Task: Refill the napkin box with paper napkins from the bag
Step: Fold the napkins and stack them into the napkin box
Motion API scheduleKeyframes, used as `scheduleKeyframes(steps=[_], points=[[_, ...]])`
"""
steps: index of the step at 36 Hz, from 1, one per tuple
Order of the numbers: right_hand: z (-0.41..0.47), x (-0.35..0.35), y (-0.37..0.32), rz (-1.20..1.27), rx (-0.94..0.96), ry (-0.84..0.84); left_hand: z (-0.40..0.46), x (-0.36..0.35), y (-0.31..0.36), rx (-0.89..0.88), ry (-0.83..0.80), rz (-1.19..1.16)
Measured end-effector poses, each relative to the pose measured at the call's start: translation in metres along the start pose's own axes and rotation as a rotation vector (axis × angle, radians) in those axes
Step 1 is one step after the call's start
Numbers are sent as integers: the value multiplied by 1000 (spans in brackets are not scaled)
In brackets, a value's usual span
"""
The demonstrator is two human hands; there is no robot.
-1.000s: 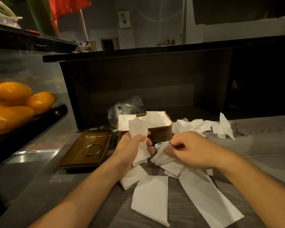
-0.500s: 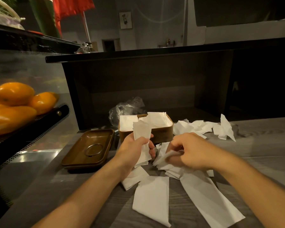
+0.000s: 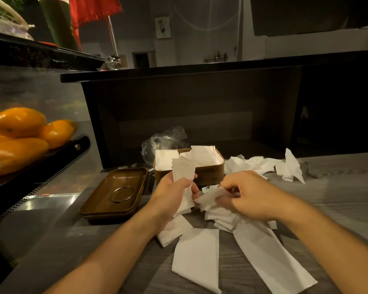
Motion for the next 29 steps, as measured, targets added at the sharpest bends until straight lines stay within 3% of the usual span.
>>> scheduleKeyframes(steps=[6, 9, 13, 20, 29], points=[[-6, 13, -14, 516, 87, 214, -6, 6, 7, 18, 15, -114], [-4, 12, -16, 630, 81, 209, -6, 4, 9, 26, 11, -117], [-1, 8, -15, 563, 57, 237, -11, 0, 10, -8, -19, -62], [-1, 12, -12, 506, 85, 449, -11, 1, 11, -48, -6, -52], [-7, 10, -23, 579, 14, 239, -12, 2, 9, -78, 15, 85]])
Point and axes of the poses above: each hand's wrist, its own z-axis towards the middle knuckle, its own x-axis out of the back of the hand, y = z × x, the point moved 1 cm from there along z, towards the middle knuckle, and after that the axes turned 9 degrees about z, right-handed, at the moved point
